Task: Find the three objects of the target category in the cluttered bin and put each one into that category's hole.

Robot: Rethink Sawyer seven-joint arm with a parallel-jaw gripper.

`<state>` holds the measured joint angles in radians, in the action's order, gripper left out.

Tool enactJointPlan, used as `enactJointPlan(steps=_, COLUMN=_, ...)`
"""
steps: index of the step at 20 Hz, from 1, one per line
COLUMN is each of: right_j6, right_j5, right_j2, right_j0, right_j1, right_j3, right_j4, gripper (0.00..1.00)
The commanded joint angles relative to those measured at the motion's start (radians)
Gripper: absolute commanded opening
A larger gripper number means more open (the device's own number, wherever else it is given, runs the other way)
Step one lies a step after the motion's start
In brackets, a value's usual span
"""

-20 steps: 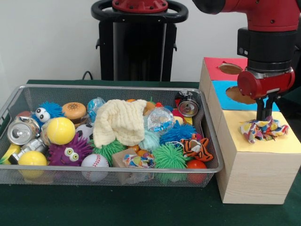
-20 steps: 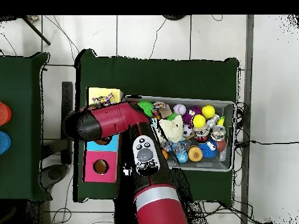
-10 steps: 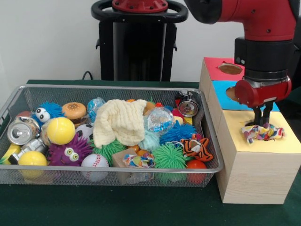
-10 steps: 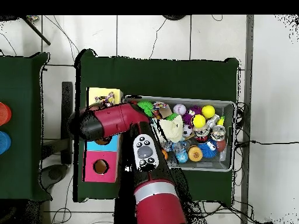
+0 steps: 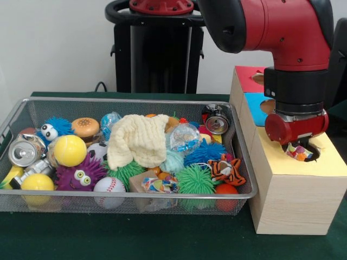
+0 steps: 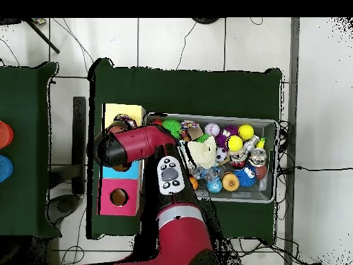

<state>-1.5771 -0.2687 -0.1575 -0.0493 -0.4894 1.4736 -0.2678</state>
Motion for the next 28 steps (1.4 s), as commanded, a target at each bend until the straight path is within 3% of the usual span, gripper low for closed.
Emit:
enactJointPlan(steps=1, right_j6=-0.141, right_j5=0.006, right_j2=0.028, right_j0=-0.005, right_j1=0.086, right_j3=-0.011, right_j4=-0.006, gripper=0.0)
enactJointPlan(steps=6, right_j6=-0.196, right_j5=0.048, right_j2=0.053, right_j0=0.007, right_j1=0.081, right_j3=0.003, right_j4=0.019, gripper=0.0)
enactJointPlan(steps=7, right_j6=-0.213, right_j5=0.055, right_j2=0.059, right_j0=0.009, right_j1=0.08, right_j3=0.009, right_j4=0.029, gripper=1.0)
enactJointPlan(steps=27, right_j6=-0.19, right_j5=0.084, right_j2=0.062, right_j0=0.009, right_j1=0.075, right_j3=0.04, right_j4=0.056, gripper=1.0)
enactJointPlan(steps=28, right_j6=-0.181, right_j5=0.09, right_j2=0.065, right_j0=0.012, right_j1=0.076, right_j3=0.031, right_j4=0.047, gripper=0.0)
